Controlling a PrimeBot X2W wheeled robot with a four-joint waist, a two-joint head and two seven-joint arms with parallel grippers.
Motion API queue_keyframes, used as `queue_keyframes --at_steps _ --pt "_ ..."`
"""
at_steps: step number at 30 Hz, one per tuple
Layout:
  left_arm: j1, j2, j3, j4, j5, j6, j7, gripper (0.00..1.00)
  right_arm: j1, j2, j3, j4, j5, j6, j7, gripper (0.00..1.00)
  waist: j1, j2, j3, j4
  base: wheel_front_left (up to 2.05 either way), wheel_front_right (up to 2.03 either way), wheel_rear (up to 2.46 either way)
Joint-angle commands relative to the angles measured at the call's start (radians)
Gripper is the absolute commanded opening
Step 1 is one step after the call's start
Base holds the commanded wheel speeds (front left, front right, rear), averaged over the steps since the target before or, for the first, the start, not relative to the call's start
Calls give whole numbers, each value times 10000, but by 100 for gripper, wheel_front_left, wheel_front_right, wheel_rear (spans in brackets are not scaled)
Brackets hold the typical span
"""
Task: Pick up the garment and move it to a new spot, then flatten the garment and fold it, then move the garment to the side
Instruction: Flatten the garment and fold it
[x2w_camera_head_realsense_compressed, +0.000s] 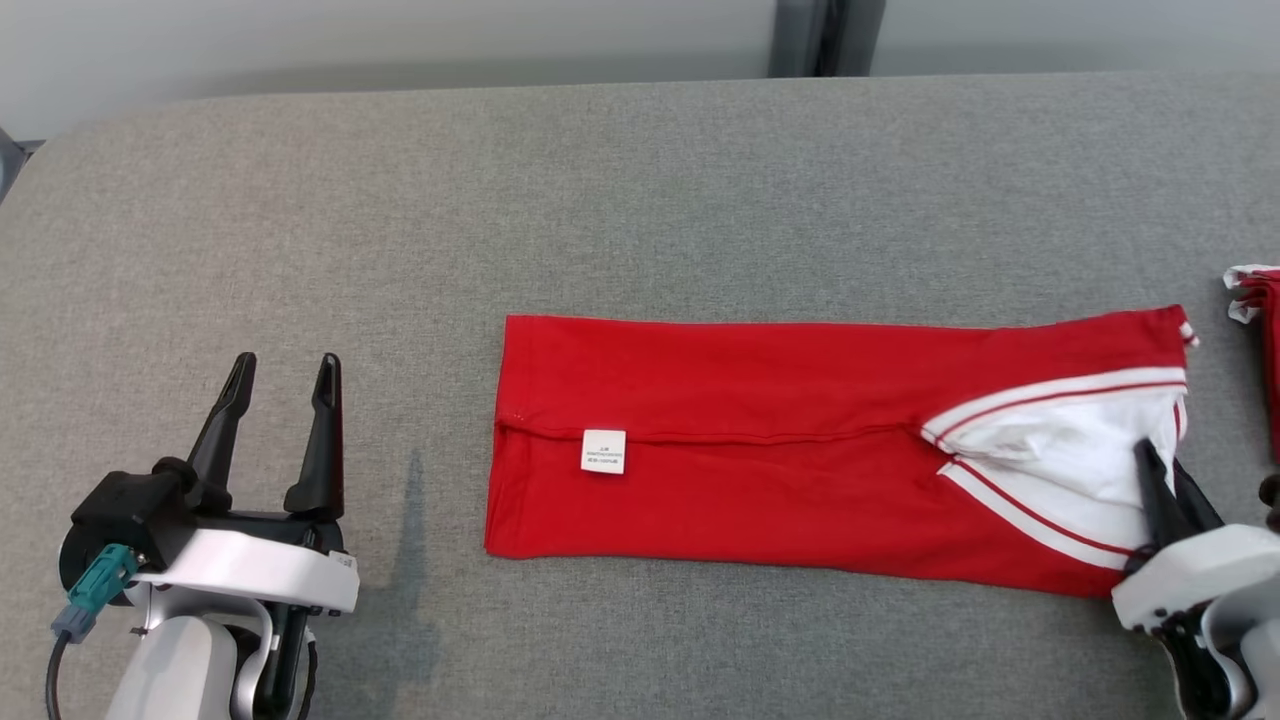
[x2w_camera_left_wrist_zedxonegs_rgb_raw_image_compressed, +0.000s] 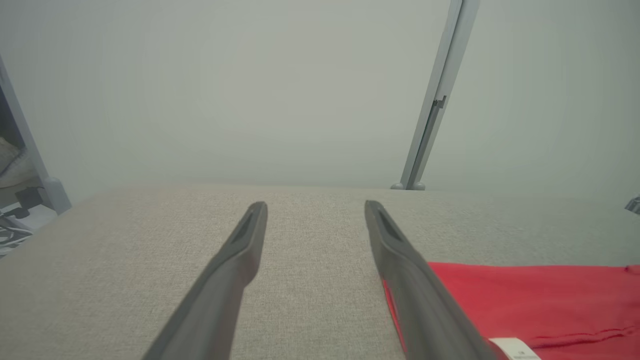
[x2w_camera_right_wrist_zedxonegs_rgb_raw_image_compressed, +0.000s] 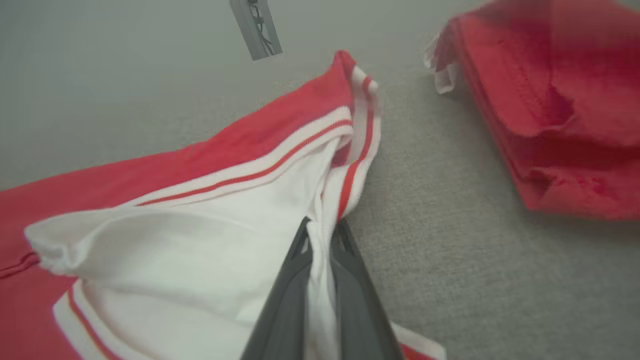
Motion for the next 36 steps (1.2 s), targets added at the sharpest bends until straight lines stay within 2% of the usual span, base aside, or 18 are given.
queue_keyframes --at_steps 1,4,6,12,15,18,23,36 --pt "79 79 23 -7 30 -6 -31 100 -44 26 39 -265 0 -6 -81 0 0 0 -44 -46 0 0 0" --pt "103 100 -28 30 64 -23 -31 100 -90 262 333 -1604 -197 -6 -58 0 0 0 -170 -116 0 0 0" --pt "113 103 -39 38 78 -21 -31 100 -67 343 422 -1988 -297 -4 26 0 0 0 -202 -125 0 0 0" --pt "138 81 -140 85 84 -17 -31 100 137 1121 1087 -4159 -830 -4 1098 0 0 0 -323 -59 0 0 0" --pt "47 61 -218 86 62 -42 -17 100 -9 1653 1617 -4872 -933 -6 1623 0 0 0 -290 63 0 0 0" --pt "-52 43 -296 104 27 -65 -3 100 -339 2059 2278 -5085 -940 -6 1923 0 0 0 -216 216 0 0 0" --pt "-215 -42 -471 204 -51 -127 9 100 -1068 2455 3542 -4483 -497 -6 1881 0 0 0 -36 604 0 0 0" --pt "-741 -352 -932 695 -119 -312 -17 100 -3086 2510 6026 -1121 1617 -4 599 0 0 0 412 1556 0 0 0"
